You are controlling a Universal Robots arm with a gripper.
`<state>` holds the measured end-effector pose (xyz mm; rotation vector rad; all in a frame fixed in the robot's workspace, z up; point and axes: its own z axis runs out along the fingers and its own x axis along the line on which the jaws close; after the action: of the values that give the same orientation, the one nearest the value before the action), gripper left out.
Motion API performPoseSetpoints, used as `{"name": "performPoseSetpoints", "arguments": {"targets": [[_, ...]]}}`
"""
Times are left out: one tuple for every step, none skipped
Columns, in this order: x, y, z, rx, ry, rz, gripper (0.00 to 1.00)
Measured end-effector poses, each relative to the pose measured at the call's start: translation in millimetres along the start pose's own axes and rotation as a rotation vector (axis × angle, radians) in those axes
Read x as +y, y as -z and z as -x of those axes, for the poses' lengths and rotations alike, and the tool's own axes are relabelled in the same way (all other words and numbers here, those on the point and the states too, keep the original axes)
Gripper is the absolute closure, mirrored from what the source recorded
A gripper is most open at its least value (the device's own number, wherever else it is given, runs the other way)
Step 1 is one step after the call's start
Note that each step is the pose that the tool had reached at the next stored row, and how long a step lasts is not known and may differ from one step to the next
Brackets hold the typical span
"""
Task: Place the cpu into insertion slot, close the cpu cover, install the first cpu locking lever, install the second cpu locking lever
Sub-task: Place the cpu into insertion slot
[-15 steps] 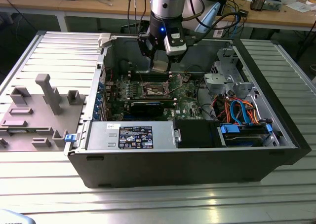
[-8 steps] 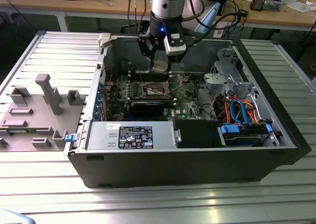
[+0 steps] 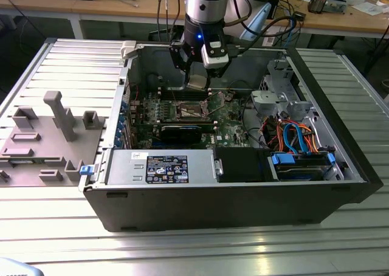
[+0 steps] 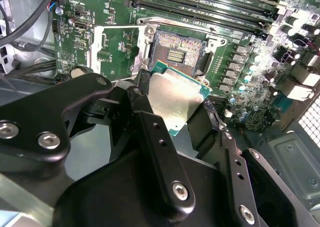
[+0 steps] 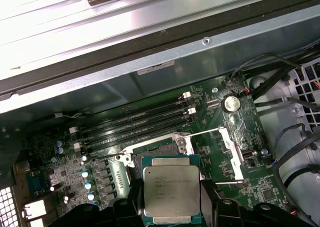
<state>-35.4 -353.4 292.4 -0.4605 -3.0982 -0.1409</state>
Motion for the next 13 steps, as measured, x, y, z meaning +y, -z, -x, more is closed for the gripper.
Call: {"name": "performPoseSetpoints", "arguments": {"targets": [[0.0,-0.1,0.0,-0.0001,-0.001,0.0001,0.45],[0.0,-0.1,0.0,-0.0003,-0.004,0.0001,0.45],[0.0,-0.1,0.0,-0.0004,-0.005,0.0001,0.45],[0.0,-0.2,0.0,-0.0005,-0.006,0.0001,0.45],[0.0,-0.2,0.0,-0.0006,-0.007,0.0001,0.45],[0.0,-0.2,0.0,-0.0007,-0.008,0.0002,0.45],[0.0,-0.3,0.0,-0.0008,-0.010,0.0002,0.45],[0.0,-0.3,0.0,-0.0010,-0.011,0.0002,0.45],[0.0,-0.4,0.0,-0.0012,-0.014,0.0003,0.45],[0.0,-0.5,0.0,-0.0013,-0.015,0.0003,0.45],[0.0,-0.5,0.0,-0.0014,-0.016,0.0003,0.45],[-0.1,-0.6,0.0,-0.0016,-0.018,0.0004,0.45],[-0.1,-0.7,0.0,-0.0017,-0.020,0.0004,0.45]]}}
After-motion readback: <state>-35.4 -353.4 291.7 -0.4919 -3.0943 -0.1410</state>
